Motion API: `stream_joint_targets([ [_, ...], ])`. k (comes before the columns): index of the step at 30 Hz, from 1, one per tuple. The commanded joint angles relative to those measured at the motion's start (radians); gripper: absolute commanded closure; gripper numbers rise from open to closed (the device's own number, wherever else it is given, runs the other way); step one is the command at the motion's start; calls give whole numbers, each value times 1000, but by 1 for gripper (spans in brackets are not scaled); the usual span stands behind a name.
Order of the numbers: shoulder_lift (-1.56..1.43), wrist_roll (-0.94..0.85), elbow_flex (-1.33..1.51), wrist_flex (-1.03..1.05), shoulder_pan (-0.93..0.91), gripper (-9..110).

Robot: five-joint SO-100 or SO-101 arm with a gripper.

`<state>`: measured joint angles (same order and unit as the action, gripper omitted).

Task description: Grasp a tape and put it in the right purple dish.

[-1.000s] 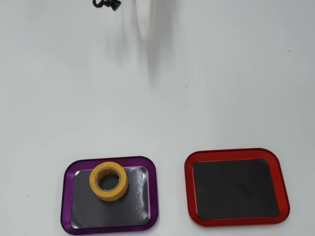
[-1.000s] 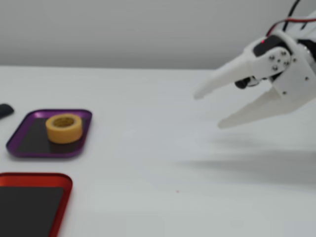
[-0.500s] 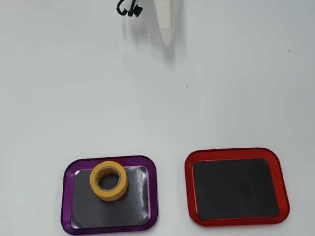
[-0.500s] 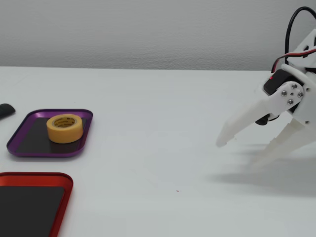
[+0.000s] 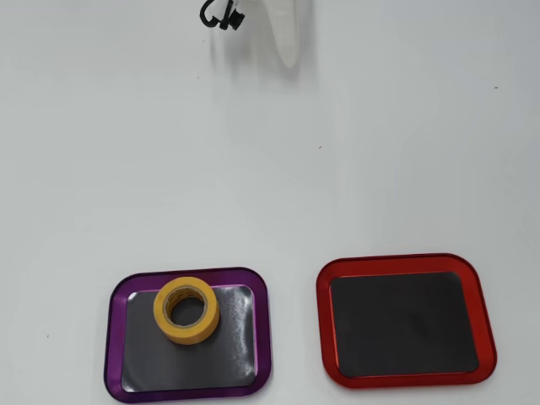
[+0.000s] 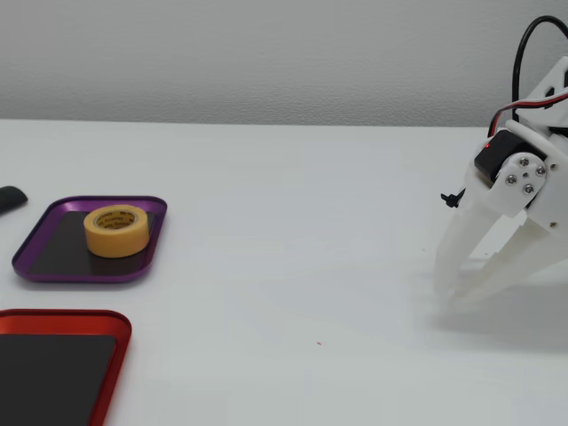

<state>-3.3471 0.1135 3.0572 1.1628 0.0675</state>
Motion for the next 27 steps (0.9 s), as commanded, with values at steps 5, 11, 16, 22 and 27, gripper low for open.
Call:
stream_joint_targets([
  [5,-61,3,9,5,-5,102],
  [11,-61,3,11,5,-5,102],
  [16,-61,6,14,-9,-5,102],
  [22,-61,6,14,-9,-5,102],
  [27,-61,6,14,-9,-5,102],
])
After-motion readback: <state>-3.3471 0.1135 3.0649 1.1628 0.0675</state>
